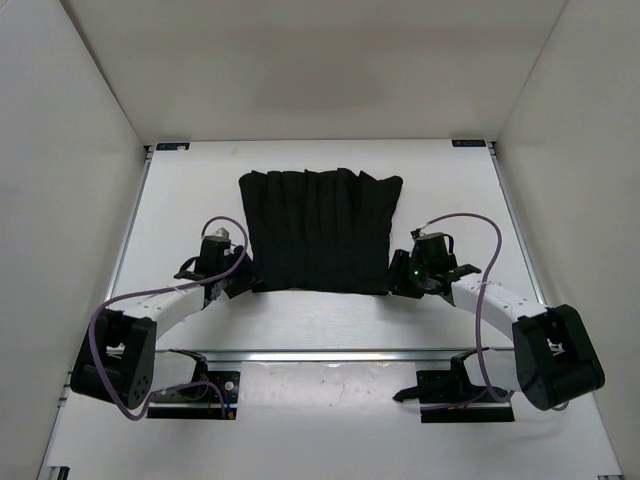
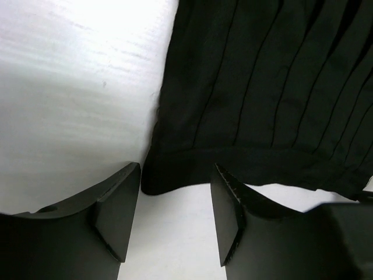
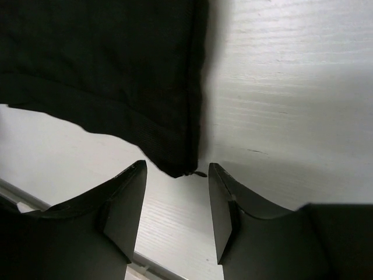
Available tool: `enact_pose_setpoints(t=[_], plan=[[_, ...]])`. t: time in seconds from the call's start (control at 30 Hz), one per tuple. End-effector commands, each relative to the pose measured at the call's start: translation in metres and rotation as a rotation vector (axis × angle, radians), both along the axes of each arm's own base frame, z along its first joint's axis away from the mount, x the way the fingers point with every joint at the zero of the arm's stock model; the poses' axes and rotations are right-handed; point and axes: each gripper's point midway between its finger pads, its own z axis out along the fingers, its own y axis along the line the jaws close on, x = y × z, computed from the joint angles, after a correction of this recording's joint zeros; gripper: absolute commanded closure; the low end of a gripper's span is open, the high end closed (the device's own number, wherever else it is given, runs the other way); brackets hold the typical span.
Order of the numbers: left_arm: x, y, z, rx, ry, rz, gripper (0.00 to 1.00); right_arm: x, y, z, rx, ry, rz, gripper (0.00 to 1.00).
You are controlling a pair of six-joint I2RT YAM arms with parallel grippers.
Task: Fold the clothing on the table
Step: Fold the skirt
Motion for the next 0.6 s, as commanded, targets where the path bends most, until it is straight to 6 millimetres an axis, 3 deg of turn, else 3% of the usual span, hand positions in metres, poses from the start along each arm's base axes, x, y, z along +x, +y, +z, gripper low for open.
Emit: enact_pose_setpoints(t=[0.0, 0.1, 0.17, 0.2, 0.23, 0.3, 0.33, 0.47, 0.57], plan=[[0.010, -0.003, 0.001, 0.015, -0.023, -0.008, 0.38, 0.011, 0.004, -0.001, -0.002, -0.020, -0.016, 0.56], [0.014, -0.006, 0.002, 0.003, -0.039, -0.014, 0.43, 0.014, 0.008, -0.006, 0.000, -0.012, -0.017, 0.56], [0.014, -0.009, 0.002, -0.006, -0.052, -0.031, 0.62, 0.013, 0.008, -0.015, -0.004, 0.016, -0.012, 0.61], [0.017, -0.012, 0.004, -0.008, -0.074, -0.050, 0.69, 0.015, 0.008, -0.015, 0.000, 0.015, -0.013, 0.70], [0.015, -0.014, 0.003, -0.023, -0.072, -0.054, 0.86, 0.014, 0.010, -0.017, 0.010, 0.023, 0.004, 0.74], [0.017, -0.016, 0.005, -0.035, -0.075, -0.055, 0.98, 0.014, 0.010, -0.017, 0.007, 0.027, 0.012, 0.95], [0.018, -0.016, 0.007, -0.035, -0.084, -0.061, 1.00, 0.016, 0.011, -0.013, 0.015, 0.013, 0.020, 1.00], [0.019, -0.015, 0.023, -0.029, -0.105, -0.080, 1.00, 0.021, 0.010, 0.013, 0.034, -0.048, 0.047, 1.00], [0.016, -0.014, 0.049, -0.025, -0.159, -0.092, 1.00, 0.017, 0.004, 0.028, 0.037, -0.062, 0.071, 1.00]])
